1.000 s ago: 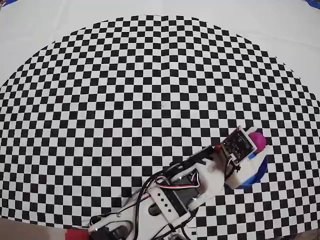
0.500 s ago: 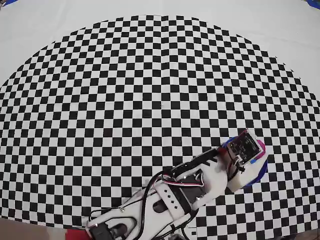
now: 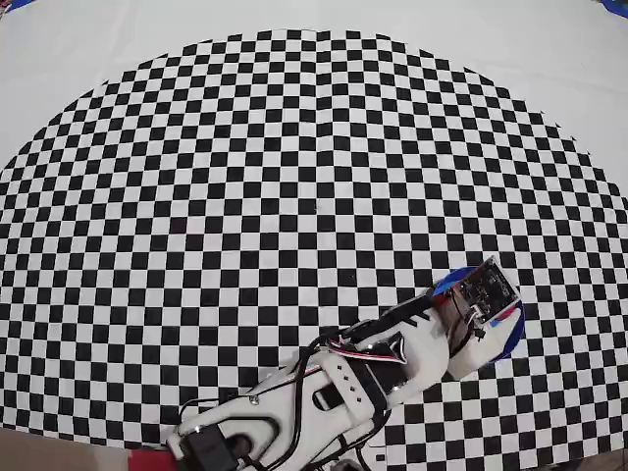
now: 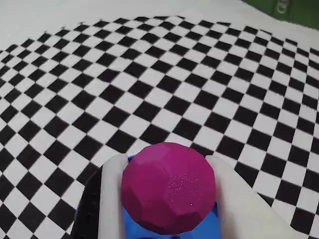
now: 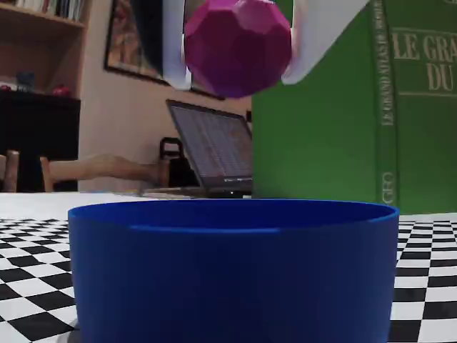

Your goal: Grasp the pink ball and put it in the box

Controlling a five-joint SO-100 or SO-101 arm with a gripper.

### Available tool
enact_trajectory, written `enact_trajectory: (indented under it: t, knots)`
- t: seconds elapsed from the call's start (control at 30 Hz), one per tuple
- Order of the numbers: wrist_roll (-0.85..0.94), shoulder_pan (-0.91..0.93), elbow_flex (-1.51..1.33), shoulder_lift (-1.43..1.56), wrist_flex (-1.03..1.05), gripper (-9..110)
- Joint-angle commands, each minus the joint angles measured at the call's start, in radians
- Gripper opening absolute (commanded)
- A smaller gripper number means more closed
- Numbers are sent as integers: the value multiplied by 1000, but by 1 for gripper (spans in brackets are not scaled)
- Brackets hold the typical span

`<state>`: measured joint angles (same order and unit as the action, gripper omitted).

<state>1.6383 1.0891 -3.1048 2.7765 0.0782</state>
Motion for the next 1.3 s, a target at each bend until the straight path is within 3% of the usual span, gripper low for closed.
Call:
enact_trajectory:
  t: [0.0,1.27]
  knots:
    - [-11,12,-8,-29,-20,0]
    - [-26,2,-2,-287,-192,0]
